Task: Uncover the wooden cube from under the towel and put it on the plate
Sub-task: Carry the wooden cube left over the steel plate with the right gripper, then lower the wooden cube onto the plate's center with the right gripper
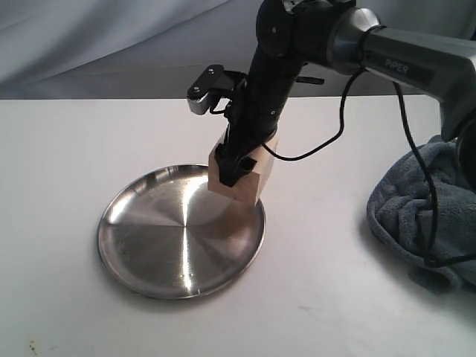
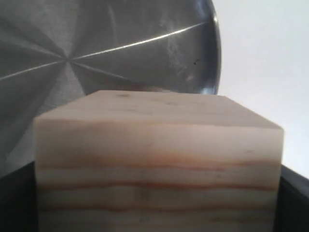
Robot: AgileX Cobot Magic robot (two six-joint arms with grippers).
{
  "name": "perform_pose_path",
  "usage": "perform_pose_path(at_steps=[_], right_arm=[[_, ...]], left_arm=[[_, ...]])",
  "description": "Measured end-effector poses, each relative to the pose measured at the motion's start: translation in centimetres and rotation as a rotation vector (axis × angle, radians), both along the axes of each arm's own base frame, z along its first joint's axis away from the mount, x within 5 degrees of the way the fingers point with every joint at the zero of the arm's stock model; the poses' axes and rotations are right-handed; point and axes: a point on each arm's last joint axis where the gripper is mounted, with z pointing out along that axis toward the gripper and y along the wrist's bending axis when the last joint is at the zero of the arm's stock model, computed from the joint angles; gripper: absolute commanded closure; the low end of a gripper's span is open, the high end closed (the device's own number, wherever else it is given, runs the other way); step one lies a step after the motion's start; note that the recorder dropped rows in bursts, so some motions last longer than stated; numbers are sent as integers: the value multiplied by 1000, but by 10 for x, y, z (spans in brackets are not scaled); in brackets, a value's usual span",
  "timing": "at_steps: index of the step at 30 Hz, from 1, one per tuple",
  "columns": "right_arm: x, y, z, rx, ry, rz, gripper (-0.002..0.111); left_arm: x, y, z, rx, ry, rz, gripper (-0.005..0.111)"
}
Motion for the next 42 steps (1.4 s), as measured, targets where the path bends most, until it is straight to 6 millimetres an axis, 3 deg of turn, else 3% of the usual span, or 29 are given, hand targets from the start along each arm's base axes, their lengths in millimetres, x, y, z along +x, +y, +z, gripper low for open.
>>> perform_pose_path(at_steps=[7, 15, 24, 32, 42], right_arm=[[-25, 37, 0, 10, -3, 88, 84], [-43, 60, 0, 17, -10, 144, 84], [-41, 61, -4, 16, -13, 142, 84], [-38, 62, -30, -23, 23, 144, 84], [-35, 61, -41, -51, 16, 140, 84]], left_arm=[[0, 0, 0, 0, 0, 0, 107], [0, 0, 0, 0, 0, 0, 107], [0, 0, 0, 0, 0, 0, 107], [0, 0, 0, 0, 0, 0, 107], [0, 0, 0, 0, 0, 0, 107]])
